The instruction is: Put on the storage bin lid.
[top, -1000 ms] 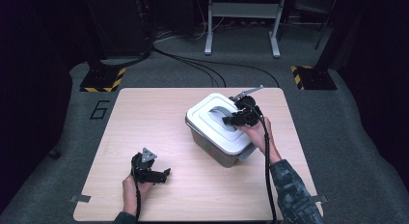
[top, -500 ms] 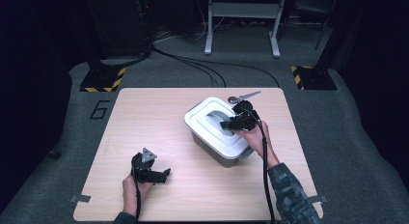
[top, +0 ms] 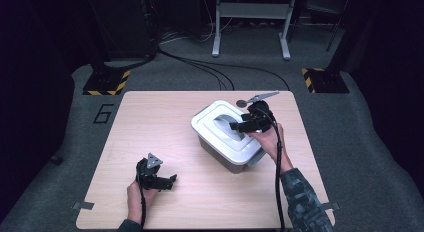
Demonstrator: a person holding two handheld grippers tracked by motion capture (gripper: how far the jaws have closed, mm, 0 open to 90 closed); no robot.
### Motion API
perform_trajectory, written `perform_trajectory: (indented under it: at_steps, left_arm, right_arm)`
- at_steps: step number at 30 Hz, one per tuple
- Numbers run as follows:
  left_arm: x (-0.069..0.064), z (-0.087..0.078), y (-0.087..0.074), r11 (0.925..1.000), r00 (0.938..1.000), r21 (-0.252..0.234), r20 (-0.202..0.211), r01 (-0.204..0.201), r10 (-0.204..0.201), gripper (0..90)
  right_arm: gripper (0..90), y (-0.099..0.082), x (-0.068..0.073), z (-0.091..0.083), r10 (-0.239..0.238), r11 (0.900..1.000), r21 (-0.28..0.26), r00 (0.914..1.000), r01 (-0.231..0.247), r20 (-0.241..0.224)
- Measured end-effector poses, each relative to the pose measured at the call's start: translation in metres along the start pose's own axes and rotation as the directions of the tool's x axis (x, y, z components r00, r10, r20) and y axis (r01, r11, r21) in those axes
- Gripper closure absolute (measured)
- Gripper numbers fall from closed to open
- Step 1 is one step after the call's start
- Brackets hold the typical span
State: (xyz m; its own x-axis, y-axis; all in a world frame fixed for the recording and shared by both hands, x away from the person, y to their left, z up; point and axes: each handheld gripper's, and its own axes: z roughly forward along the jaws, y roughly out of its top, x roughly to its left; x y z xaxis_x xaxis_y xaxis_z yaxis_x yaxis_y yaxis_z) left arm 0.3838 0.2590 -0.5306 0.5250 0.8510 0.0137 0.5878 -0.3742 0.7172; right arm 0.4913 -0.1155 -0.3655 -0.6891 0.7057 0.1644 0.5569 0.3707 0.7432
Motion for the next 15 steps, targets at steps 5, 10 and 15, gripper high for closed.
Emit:
perform_trajectory:
  at_steps: [5, 10, 15]
  left_arm:
    - [0.000, 0.000, 0.000, 1.0000, 1.0000, -0.001, 0.000, -0.002, 0.002, 0.4]
    - [0.000, 0.000, 0.000, 1.0000, 1.0000, -0.002, 0.002, 0.002, -0.002, 0.4]
    - [0.000, 0.000, 0.000, 1.0000, 1.0000, -0.001, 0.002, 0.002, -0.002, 0.4]
  right_arm:
    - [15.0, 0.000, -0.013, -0.015, 0.007, 0.9989, -0.047, 0.9996, -0.006, 0.029]
    - [10.7, -0.004, -0.025, -0.029, 0.019, 0.9970, -0.077, 0.9980, -0.015, 0.060]
    - [4.2, -0.014, -0.042, -0.041, 0.057, 0.9940, -0.099, 0.9911, -0.045, 0.121]
